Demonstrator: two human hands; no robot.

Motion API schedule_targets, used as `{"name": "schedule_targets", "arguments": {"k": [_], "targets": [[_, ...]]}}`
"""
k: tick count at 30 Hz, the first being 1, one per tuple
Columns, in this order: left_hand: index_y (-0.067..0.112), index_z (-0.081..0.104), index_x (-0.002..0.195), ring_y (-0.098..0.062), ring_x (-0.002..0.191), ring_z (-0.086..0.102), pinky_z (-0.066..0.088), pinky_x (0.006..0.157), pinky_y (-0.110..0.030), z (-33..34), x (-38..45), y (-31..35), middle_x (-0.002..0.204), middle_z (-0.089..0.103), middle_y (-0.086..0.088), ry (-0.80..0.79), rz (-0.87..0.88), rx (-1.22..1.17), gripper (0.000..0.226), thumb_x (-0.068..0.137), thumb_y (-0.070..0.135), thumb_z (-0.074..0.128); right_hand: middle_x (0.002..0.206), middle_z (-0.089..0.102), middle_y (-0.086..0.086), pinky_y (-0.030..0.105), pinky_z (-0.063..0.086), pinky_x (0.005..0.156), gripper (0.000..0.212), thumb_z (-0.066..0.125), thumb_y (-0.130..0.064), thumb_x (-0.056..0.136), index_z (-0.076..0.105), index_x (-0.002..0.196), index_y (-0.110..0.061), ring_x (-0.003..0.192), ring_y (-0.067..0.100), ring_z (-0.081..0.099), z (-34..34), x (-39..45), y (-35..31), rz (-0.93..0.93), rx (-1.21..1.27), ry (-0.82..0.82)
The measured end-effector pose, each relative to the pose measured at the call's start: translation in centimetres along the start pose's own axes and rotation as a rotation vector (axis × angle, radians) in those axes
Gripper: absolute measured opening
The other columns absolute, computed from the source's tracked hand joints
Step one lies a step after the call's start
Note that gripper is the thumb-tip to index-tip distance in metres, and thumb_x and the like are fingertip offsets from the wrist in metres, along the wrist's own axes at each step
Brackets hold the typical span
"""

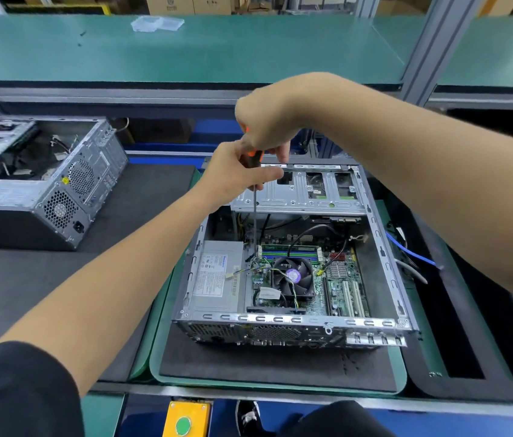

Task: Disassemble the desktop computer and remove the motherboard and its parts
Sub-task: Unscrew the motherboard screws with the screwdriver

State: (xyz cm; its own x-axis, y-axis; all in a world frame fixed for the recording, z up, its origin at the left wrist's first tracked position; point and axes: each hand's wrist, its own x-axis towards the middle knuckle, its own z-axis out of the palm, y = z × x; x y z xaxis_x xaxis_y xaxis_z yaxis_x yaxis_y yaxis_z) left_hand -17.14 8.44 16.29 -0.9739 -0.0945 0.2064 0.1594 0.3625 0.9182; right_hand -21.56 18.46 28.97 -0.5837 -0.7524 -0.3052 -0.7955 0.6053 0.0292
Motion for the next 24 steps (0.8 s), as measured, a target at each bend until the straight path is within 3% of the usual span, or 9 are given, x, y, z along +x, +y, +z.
{"name": "schedule_targets", "arguments": {"k": [2, 4, 6, 9, 11, 13, 16, 20, 24], "targets": [[0.024, 0.065, 0.099, -0.02, 0.086, 0.066, 0.054, 0.078, -0.033, -0.5, -0.2, 0.0, 0.09, 0.064, -0.01, -0.2, -0.014, -0.159, 0.021, 0.083, 0.016, 0.075, 0.064, 0.069, 0.001, 0.027, 0.039, 0.051, 0.02, 0.045, -0.012, 0.092, 0.064, 0.089, -0.008, 0.065, 0.016, 0.067, 0.2, -0.1, 0.1, -0.019, -0.088, -0.025], [0.012, 0.057, 0.119, -0.023, 0.113, 0.059, 0.048, 0.097, -0.036, -1.4, -0.3, -0.3, 0.119, 0.063, -0.007, -0.368, -0.03, -0.309, 0.041, 0.083, 0.023, 0.073, 0.087, 0.069, 0.008, 0.028, 0.037, 0.052, 0.026, 0.044, -0.005, 0.087, 0.066, 0.101, -0.008, 0.074, 0.021, 0.061, 0.2, -0.2, 0.5, -0.062, -0.122, -0.04], [0.006, 0.052, 0.126, -0.028, 0.124, 0.054, 0.043, 0.107, -0.04, -1.7, -0.4, -0.7, 0.126, 0.061, -0.009, -0.408, -0.037, -0.323, 0.044, 0.087, 0.021, 0.067, 0.091, 0.067, 0.008, 0.029, 0.038, 0.055, 0.028, 0.046, -0.003, 0.085, 0.066, 0.1, -0.014, 0.079, 0.023, 0.058, 0.1, -0.3, 0.9, -0.116, -0.115, -0.022], [0.001, 0.057, 0.114, -0.024, 0.106, 0.066, 0.051, 0.097, -0.035, -1.6, -0.7, -0.8, 0.099, 0.072, -0.004, -0.3, -0.057, -0.285, 0.023, 0.094, -0.009, 0.049, 0.075, 0.06, -0.001, 0.03, 0.037, 0.056, 0.024, 0.044, -0.001, 0.079, 0.058, 0.08, -0.019, 0.073, 0.021, 0.051, 0.2, -0.4, 0.5, -0.178, -0.024, 0.005], [0.002, 0.063, 0.101, -0.02, 0.093, 0.07, 0.054, 0.086, -0.028, -1.7, -0.7, -0.8, 0.087, 0.074, -0.002, -0.219, -0.062, -0.255, 0.023, 0.089, -0.015, 0.054, 0.078, 0.059, -0.001, 0.03, 0.04, 0.057, 0.015, 0.047, -0.005, 0.079, 0.055, 0.083, -0.018, 0.071, 0.019, 0.053, 0.2, -0.1, 0.1, -0.17, 0.079, -0.003], [0.007, 0.067, 0.093, -0.021, 0.088, 0.071, 0.055, 0.082, -0.028, -1.7, -0.6, -0.9, 0.084, 0.074, -0.003, -0.182, -0.057, -0.238, 0.024, 0.081, -0.014, 0.064, 0.084, 0.061, 0.0, 0.026, 0.044, 0.055, 0.008, 0.055, -0.019, 0.088, 0.053, 0.095, -0.015, 0.068, 0.014, 0.061, 0.0, 0.2, 0.1, -0.126, 0.197, 0.008], [0.007, 0.07, 0.086, -0.021, 0.086, 0.071, 0.055, 0.083, -0.031, -1.5, -0.7, -0.8, 0.083, 0.074, -0.004, -0.157, -0.039, -0.184, 0.017, 0.075, -0.005, 0.075, 0.064, 0.065, 0.003, 0.026, 0.044, 0.052, 0.041, 0.043, -0.042, 0.097, 0.055, 0.079, -0.008, 0.05, 0.019, 0.067, -0.2, 0.4, 0.3, -0.025, 0.125, 0.134], [0.019, 0.069, 0.079, -0.017, 0.08, 0.066, 0.057, 0.084, -0.036, -1.1, -0.8, -0.9, 0.078, 0.07, 0.003, -0.075, -0.054, -0.184, 0.023, 0.071, 0.002, 0.082, 0.043, 0.062, 0.004, 0.025, 0.046, 0.051, 0.046, 0.041, -0.039, 0.098, 0.056, 0.069, -0.006, 0.039, 0.018, 0.062, 0.6, 0.1, -0.1, 0.028, 0.107, 0.073], [0.023, 0.066, 0.1, -0.011, 0.088, 0.066, 0.05, 0.085, -0.032, -1.8, -0.7, -0.3, 0.087, 0.07, 0.011, -0.206, -0.056, -0.089, 0.031, 0.075, 0.014, 0.081, 0.063, 0.069, 0.003, 0.025, 0.039, 0.051, 0.024, 0.044, -0.019, 0.096, 0.064, 0.092, -0.005, 0.064, 0.019, 0.067, 0.5, -0.5, -0.5, -0.053, 0.01, -0.025]]}}
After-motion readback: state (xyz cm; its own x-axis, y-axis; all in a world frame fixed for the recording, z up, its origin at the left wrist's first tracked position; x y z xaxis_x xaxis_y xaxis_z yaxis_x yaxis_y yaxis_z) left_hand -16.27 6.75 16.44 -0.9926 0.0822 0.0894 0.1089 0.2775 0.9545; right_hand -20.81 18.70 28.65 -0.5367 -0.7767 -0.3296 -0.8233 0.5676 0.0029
